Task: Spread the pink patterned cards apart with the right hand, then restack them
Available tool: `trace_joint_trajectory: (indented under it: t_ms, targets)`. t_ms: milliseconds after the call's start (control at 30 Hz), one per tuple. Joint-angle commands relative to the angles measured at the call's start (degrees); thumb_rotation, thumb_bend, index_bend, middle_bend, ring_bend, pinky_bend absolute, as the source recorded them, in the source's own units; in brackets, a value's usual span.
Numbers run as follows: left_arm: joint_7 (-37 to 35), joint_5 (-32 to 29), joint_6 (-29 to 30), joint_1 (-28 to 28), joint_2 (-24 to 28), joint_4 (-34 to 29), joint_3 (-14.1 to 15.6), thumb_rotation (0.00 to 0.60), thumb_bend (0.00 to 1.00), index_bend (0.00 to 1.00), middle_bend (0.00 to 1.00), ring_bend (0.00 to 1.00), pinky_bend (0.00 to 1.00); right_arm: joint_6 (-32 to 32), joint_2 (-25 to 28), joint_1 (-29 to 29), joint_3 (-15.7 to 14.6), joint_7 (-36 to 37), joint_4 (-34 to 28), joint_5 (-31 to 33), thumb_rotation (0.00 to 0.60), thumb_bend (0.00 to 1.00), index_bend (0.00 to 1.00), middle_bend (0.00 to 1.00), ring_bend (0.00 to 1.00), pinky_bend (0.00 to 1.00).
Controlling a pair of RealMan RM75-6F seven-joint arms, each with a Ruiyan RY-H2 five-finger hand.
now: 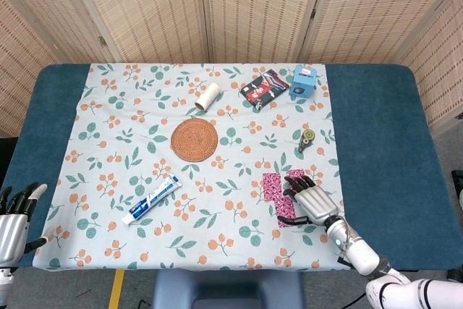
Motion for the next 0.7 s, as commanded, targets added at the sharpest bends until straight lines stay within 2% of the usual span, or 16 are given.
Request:
trace_joint_trajectory:
  t_ms: [33,700]
  targets:
    - [-0.2,-0.1,0.0,0.1,0.0,0.2,0.0,0.6,0.28,0.16,0.13,0.2,0.0,-0.1,-0.2,0.1,0.0,-0.3,0.0,0.0,0.026,0.27,0.22,0.05,0.0,0.0]
    - [-0.4,0.5,0.3,0.2,-0.2,0.5,0.2,0.6,0.28,0.17,0.13,0.2,0.0,1.8,2.3,-2.2,-2.9,-1.1,-3.7,-2.5,0.025,0.27,0.22,0.05,0.0,0.0]
